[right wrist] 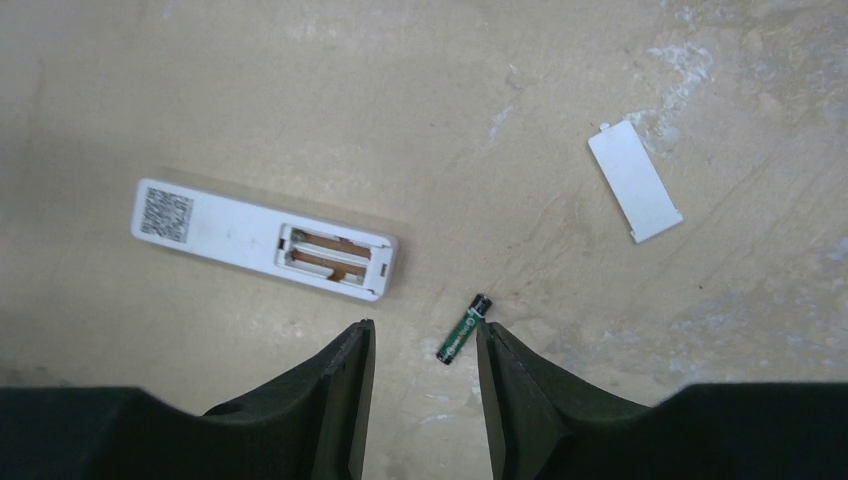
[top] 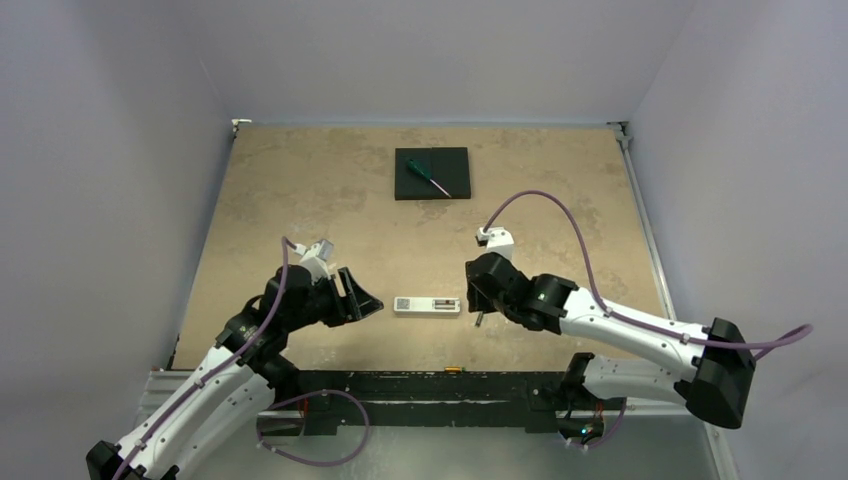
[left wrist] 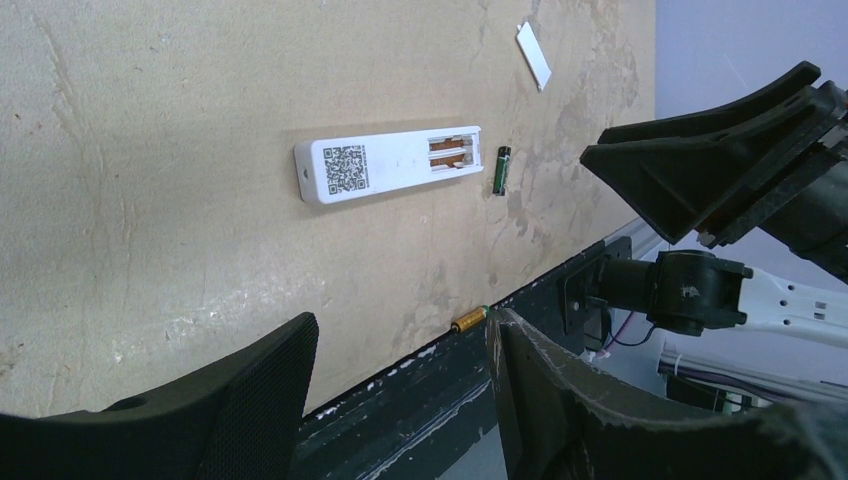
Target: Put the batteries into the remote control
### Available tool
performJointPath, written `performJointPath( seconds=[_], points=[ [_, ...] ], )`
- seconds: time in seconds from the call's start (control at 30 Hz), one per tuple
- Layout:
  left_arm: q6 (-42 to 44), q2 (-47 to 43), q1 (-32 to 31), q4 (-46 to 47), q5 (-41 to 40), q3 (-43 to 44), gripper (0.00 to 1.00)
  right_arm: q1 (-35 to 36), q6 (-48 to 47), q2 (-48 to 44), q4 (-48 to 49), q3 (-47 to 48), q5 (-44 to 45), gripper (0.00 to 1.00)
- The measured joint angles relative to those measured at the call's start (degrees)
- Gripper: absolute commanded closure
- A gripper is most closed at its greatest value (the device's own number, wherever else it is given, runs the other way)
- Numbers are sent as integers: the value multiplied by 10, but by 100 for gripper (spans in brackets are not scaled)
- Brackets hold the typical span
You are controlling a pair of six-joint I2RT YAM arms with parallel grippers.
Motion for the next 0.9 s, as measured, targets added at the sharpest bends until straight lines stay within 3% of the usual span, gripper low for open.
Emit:
performJointPath(
  seconds=[0.13,0.43,0.67,0.9],
  points=[
    [4,3,0,3,1,0,38,0,-19,24,-43,14,-5,52],
    [12,7,0,4,5,0,38,0,-19,66,-105,14,-31,79],
    [12,10,0,9,11,0,38,0,-4,119,-126,14,-31,87],
    [13,13,0,12,15,0,38,0,2,143,-88,3,-57,92]
  ],
)
